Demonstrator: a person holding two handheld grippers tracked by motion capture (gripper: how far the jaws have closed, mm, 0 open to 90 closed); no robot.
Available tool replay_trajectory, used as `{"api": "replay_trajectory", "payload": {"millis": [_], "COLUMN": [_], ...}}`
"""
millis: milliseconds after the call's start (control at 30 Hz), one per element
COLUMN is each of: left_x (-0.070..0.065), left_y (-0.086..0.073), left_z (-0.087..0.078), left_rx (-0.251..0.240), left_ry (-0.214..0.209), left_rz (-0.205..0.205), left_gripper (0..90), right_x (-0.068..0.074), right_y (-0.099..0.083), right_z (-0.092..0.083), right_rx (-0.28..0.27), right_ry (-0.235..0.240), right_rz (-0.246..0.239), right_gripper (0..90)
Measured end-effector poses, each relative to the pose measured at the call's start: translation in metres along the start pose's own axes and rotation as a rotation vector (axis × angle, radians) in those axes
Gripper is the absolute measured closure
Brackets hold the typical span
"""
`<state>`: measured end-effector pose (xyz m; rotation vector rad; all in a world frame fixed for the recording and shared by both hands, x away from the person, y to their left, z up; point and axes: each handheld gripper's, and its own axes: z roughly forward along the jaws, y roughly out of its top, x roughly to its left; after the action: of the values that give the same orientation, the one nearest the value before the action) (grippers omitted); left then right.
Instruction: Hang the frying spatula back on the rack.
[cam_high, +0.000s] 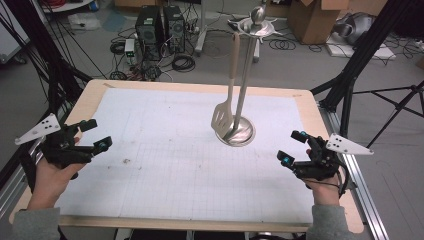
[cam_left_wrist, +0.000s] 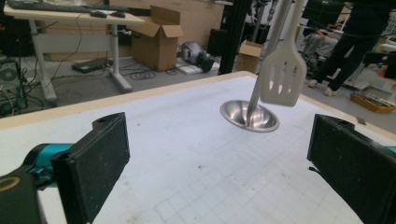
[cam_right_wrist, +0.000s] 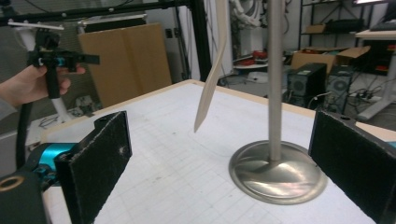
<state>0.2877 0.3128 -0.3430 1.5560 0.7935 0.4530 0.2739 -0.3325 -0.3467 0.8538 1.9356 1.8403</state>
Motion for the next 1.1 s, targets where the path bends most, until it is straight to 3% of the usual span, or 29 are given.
{"api": "replay_trajectory", "payload": {"millis": [67,300,433,600,700,833,1100], "left_x": [0.003,0.016,0.021,0.016,0.014,0.015,0.017], "left_y": [-0.004,-0.021,-0.028,-0.034,-0.040,-0.050,-0.054], "left_z": [-0.001,-0.011,-0.018,-0.019,-0.018,-0.019,-0.030], "left_rx": [-0.008,-0.016,-0.024,-0.002,0.033,0.054,0.045], "left_ry": [-0.001,0.086,0.085,0.072,0.117,0.161,0.213], "left_rz": [-0.014,-0.024,-0.035,-0.015,0.003,-0.013,-0.042], "left_gripper": [6.2,6.2,6.2,6.2,6.2,6.2,6.2], "right_x": [-0.002,-0.015,-0.022,-0.027,-0.031,-0.035,-0.039], "right_y": [-0.002,-0.014,-0.021,-0.028,-0.035,-0.044,-0.046], "right_z": [-0.002,-0.012,-0.018,-0.023,-0.025,-0.029,-0.030], "right_rx": [-0.004,-0.021,-0.034,-0.036,-0.026,-0.022,-0.035], "right_ry": [-0.020,-0.106,-0.122,-0.121,-0.154,-0.218,-0.251], "right_rz": [-0.008,0.005,0.023,0.027,0.039,0.058,0.067], "right_gripper": [4.8,4.8,4.8,4.8,4.8,4.8,4.8]}}
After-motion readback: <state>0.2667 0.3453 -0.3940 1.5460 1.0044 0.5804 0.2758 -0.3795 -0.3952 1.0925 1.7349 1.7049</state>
